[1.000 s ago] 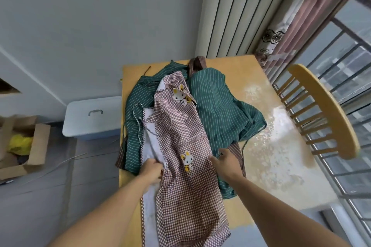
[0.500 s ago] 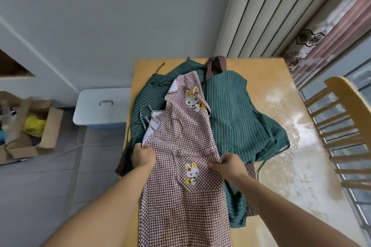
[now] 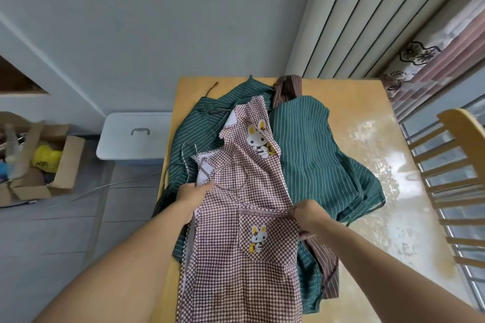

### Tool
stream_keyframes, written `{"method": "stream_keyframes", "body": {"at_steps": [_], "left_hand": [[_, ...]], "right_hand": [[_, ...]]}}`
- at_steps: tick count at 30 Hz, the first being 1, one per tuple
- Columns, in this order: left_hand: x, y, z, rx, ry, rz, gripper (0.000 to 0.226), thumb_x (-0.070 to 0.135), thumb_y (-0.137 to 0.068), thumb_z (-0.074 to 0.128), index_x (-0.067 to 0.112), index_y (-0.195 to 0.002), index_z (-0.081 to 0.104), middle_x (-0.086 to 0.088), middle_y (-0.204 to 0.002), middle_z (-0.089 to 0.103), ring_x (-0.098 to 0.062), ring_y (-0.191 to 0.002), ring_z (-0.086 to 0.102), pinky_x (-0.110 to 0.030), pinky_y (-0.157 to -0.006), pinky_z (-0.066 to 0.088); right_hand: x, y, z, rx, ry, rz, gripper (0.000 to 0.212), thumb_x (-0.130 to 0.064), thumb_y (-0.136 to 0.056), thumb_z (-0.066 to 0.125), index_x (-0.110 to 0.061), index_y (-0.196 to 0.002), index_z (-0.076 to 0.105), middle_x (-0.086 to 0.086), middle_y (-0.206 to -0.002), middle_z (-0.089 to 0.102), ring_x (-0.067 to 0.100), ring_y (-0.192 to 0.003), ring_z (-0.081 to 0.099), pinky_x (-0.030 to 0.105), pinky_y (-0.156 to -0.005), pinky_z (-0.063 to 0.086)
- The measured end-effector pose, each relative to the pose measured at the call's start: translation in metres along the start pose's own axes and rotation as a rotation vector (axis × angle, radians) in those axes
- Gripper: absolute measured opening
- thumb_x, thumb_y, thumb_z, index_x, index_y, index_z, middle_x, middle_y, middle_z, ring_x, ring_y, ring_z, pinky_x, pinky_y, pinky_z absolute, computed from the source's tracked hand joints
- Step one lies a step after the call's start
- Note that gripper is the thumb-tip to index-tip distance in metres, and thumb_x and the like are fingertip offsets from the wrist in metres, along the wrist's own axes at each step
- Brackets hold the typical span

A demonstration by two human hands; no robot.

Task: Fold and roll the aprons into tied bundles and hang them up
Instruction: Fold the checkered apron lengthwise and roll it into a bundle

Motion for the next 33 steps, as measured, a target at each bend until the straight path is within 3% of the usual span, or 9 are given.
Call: {"method": "stream_keyframes", "body": {"at_steps": [3, 8, 12, 15, 17, 20, 26, 30, 33], "left_hand": [[0.009, 0.01, -0.001, 0.081, 0.099, 0.003, 0.053, 0.04, -0.102, 0.059, 0.004, -0.141, 0.055, -0.011, -0.135, 0.061, -0.036, -0.123, 0.058, -0.036, -0.089, 0.046], [0.0, 0.009, -0.002, -0.092, 0.244, -0.151, 0.031, 0.022, -0.095, 0.072, 0.0, -0.115, 0.069, -0.017, -0.103, 0.076, -0.038, -0.093, 0.074, -0.049, -0.082, 0.061], [0.009, 0.014, -0.011, -0.119, 0.216, -0.065, 0.033, 0.023, -0.088, 0.081, 0.001, -0.109, 0.07, -0.018, -0.105, 0.076, -0.037, -0.093, 0.074, -0.054, -0.086, 0.06], [0.017, 0.021, -0.008, -0.145, 0.244, -0.038, 0.036, 0.03, -0.082, 0.086, 0.004, -0.101, 0.07, -0.017, -0.099, 0.076, -0.035, -0.091, 0.074, -0.047, -0.076, 0.062], [0.017, 0.022, -0.003, -0.148, 0.267, -0.072, 0.042, 0.039, -0.088, 0.079, 0.003, -0.107, 0.067, -0.017, -0.102, 0.075, -0.037, -0.092, 0.073, -0.046, -0.071, 0.061], [0.013, 0.027, 0.01, -0.186, 0.232, -0.11, 0.038, 0.032, -0.098, 0.068, 0.001, -0.118, 0.063, -0.019, -0.108, 0.073, -0.037, -0.092, 0.072, -0.043, -0.066, 0.06], [-0.026, 0.046, 0.029, -0.361, 0.012, -0.193, 0.039, 0.026, -0.091, 0.076, 0.001, -0.119, 0.067, -0.014, -0.114, 0.074, -0.03, -0.112, 0.069, -0.04, -0.103, 0.052], [-0.035, 0.056, 0.029, -0.36, -0.002, -0.177, 0.031, 0.018, -0.091, 0.076, 0.002, -0.115, 0.065, -0.013, -0.107, 0.075, -0.029, -0.099, 0.071, -0.036, -0.075, 0.057], [-0.039, 0.064, 0.031, -0.43, 0.119, -0.244, 0.026, -0.004, -0.096, 0.059, -0.008, -0.121, 0.056, -0.024, -0.105, 0.074, -0.037, -0.091, 0.074, -0.042, -0.069, 0.06]], "right_hand": [[-0.009, 0.006, -0.005, -0.028, -0.108, 0.0, 0.022, -0.017, -0.1, 0.06, -0.003, -0.116, 0.065, 0.006, -0.093, 0.07, 0.02, -0.077, 0.072, 0.022, -0.05, 0.057], [-0.04, 0.007, -0.017, 0.221, -0.144, -0.147, 0.045, -0.045, -0.096, 0.066, -0.013, -0.129, 0.064, -0.006, -0.093, 0.068, 0.009, -0.074, 0.068, 0.034, -0.068, 0.062], [-0.039, 0.019, -0.02, 0.272, -0.255, -0.167, 0.032, -0.036, -0.106, 0.051, -0.011, -0.116, 0.069, 0.0, -0.085, 0.071, 0.013, -0.069, 0.065, 0.039, -0.069, 0.061], [-0.024, 0.029, -0.029, 0.333, -0.355, -0.155, 0.038, -0.026, -0.11, 0.04, -0.005, -0.131, 0.063, 0.007, -0.11, 0.07, 0.014, -0.084, 0.063, 0.031, -0.07, 0.054], [-0.012, 0.033, -0.036, 0.391, -0.399, -0.146, 0.039, -0.023, -0.109, 0.036, -0.006, -0.132, 0.062, 0.01, -0.125, 0.066, 0.019, -0.097, 0.06, 0.031, -0.08, 0.051], [0.005, 0.041, -0.041, 0.426, -0.451, -0.109, 0.034, -0.026, -0.107, 0.04, -0.01, -0.118, 0.068, 0.009, -0.115, 0.071, 0.024, -0.1, 0.066, 0.044, -0.097, 0.053], [0.033, 0.052, -0.03, 0.306, -0.27, 0.008, 0.032, -0.034, -0.102, 0.058, -0.01, -0.092, 0.076, 0.012, -0.087, 0.076, 0.03, -0.084, 0.073, 0.044, -0.085, 0.06], [0.042, 0.06, -0.025, 0.25, -0.134, 0.052, 0.028, -0.015, -0.099, 0.045, -0.002, -0.089, 0.068, 0.016, -0.097, 0.071, 0.032, -0.093, 0.067, 0.042, -0.085, 0.056], [0.044, 0.074, -0.014, 0.076, -0.115, 0.153, 0.035, -0.024, -0.106, 0.034, -0.002, -0.106, 0.061, 0.016, -0.11, 0.065, 0.029, -0.101, 0.064, 0.044, -0.096, 0.056]]}}
Point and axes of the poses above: each hand's wrist, its own y-axis away from the middle knuckle, its own z-axis out of the palm, x = y × z, the point moved 6 cm from there along -y, towards the middle knuckle
